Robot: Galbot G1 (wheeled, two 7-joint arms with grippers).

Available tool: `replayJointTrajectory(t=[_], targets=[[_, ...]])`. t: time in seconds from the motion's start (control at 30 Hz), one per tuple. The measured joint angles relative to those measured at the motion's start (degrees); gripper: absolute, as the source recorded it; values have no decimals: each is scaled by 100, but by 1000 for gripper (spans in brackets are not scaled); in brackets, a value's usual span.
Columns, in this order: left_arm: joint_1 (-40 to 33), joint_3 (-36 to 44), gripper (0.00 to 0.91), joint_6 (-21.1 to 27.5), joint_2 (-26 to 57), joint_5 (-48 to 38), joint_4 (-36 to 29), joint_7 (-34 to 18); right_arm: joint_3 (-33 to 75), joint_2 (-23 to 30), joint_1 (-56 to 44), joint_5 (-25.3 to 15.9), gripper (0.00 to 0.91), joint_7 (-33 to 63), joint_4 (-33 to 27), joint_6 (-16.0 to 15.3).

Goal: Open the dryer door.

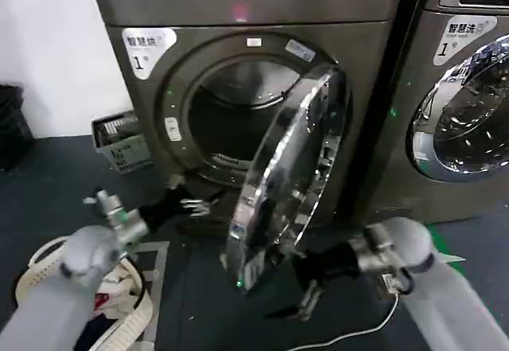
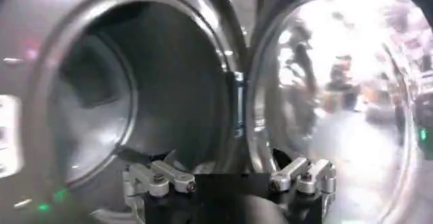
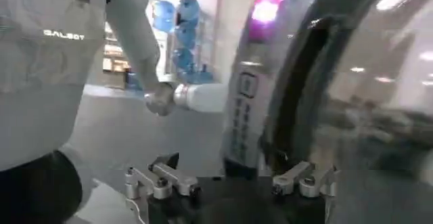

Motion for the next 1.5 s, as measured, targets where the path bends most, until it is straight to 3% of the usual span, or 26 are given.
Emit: replayJointTrajectory(t=[0.27,0.5,0.73,0.83,1.0,1.13,1.3,1.5], targets=[[-582,938,907,-114,-386,225,204,251,1937,-85,-640,449,907,4,-402,-37],[-781,1504,907,-196,-562,131,42,394,3523,-105,-911,683,907,172,-803,-293],[-973,1918,907,-224,-774,111,79,342,5223,-62,-1223,1274,907,1516,-1124,-75],[-1042,2123,907,-275,-867,-7,105,288,5869,33,-1410,1467,907,2654,-1066,-197],[-1215,2519,907,-555,-1129,403,262,25,6696,41,-1660,1232,907,4483,-1020,-252],[-1321,2813,907,-520,-1367,600,452,-91,7143,-25,-1855,736,907,5701,-1069,-165],[-1450,3134,907,-452,-1695,787,700,-272,7430,-30,-2028,84,907,6588,-1071,-151],[-1706,3478,907,-619,-2288,941,1158,-505,7686,-63,-2157,-179,907,7003,-1102,-236]])
